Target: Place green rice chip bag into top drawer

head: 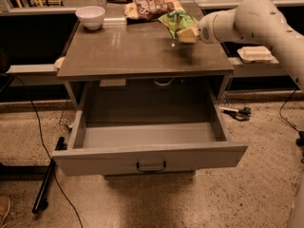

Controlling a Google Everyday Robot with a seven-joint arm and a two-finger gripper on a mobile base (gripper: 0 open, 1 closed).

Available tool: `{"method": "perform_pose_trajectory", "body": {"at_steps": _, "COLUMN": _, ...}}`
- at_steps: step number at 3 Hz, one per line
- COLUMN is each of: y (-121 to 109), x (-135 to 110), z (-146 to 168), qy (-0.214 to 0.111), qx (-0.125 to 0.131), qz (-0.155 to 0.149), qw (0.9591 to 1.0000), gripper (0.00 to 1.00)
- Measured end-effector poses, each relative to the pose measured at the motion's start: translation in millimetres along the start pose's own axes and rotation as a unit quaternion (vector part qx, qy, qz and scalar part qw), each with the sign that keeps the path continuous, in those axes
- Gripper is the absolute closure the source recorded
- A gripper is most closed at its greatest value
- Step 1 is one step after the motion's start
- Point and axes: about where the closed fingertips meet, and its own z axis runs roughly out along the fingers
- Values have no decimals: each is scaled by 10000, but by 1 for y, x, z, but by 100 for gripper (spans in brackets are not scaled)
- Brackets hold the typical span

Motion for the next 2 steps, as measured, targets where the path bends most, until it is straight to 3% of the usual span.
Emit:
{"method": "perform_pose_trajectory", "body": {"at_steps": 1, "y": 0, "x": 0, "z": 0, "qy": 0, "qx": 0, "qz": 0, "qw": 10000, "gripper": 100}}
{"method": "perform_pose_trajectory", "body": {"at_steps": 2, "y": 13, "x": 0, "z": -7, "qy": -161, "qx": -286, "qz": -118, "qw": 9994, "gripper": 100}}
